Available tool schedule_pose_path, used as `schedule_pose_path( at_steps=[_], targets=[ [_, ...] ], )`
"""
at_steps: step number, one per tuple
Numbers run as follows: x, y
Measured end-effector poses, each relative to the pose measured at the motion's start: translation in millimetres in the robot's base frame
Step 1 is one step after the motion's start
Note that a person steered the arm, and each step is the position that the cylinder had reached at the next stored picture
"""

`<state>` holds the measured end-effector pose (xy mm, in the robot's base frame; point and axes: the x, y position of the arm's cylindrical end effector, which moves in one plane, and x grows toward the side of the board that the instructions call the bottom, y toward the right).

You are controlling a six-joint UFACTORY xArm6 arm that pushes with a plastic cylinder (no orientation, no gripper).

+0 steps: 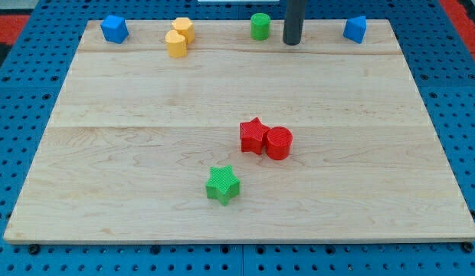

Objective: Push the green circle a bit left

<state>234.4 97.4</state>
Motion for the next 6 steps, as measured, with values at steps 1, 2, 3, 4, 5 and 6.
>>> schedule_pose_path(
  at_steps=[1, 2, 3, 4, 5, 6],
  targets=[
    [-42.0, -7.2],
    [-42.6, -14.0],
    [-41.0, -43.0],
    [-40.9, -58.2],
    [-40.9, -63.4],
    [-40.8, -73.4]
  ],
)
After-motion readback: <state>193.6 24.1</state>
